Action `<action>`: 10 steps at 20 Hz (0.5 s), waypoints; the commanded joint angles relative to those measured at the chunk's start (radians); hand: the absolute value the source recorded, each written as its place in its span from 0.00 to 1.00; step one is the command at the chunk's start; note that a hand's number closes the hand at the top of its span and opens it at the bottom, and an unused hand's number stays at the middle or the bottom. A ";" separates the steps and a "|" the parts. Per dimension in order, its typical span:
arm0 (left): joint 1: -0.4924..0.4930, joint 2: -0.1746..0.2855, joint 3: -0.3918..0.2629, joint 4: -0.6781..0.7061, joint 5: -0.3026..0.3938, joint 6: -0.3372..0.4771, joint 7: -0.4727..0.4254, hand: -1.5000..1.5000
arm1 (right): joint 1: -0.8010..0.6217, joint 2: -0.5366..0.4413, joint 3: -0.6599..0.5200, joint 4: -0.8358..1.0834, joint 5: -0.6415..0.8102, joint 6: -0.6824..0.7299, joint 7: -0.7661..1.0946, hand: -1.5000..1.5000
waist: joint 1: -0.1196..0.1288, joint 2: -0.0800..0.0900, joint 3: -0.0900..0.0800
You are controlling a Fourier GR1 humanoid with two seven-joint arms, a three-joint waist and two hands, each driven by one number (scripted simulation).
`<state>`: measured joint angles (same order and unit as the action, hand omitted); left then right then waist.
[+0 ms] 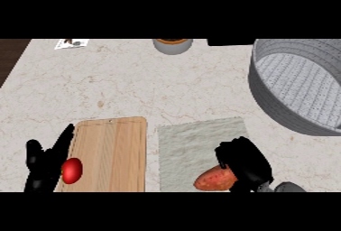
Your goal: Pick the sweet potato from the placemat and place it in the basket
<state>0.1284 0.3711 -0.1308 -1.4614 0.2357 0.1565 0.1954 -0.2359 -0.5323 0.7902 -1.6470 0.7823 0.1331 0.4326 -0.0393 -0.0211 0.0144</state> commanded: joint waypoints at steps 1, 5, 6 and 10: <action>0.051 -0.037 -0.033 0.014 -0.002 0.013 0.044 0.50 | 0.170 -0.145 0.006 -0.241 0.060 -0.101 -0.010 1.00 | -0.009 0.009 -0.014; 0.058 -0.022 -0.003 0.030 0.008 0.009 0.035 0.50 | 0.251 0.003 -0.137 -0.365 -0.213 -0.237 -0.054 1.00 | -0.038 0.014 -0.011; 0.069 -0.005 0.010 0.007 0.016 0.000 0.032 0.50 | 0.272 0.031 -0.172 -0.396 -0.268 -0.279 -0.072 1.00 | -0.034 0.013 -0.008; 0.093 -0.030 -0.030 -0.013 -0.005 0.006 0.040 0.50 | 0.276 -0.001 -0.337 -0.629 -0.380 -0.301 -0.049 1.00 | -0.018 0.012 -0.013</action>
<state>0.1701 0.3739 -0.1146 -1.4973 0.2342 0.1631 0.2004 0.0087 -0.5319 0.5869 -2.1072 0.5217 -0.1168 0.3834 -0.0658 -0.0175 0.0148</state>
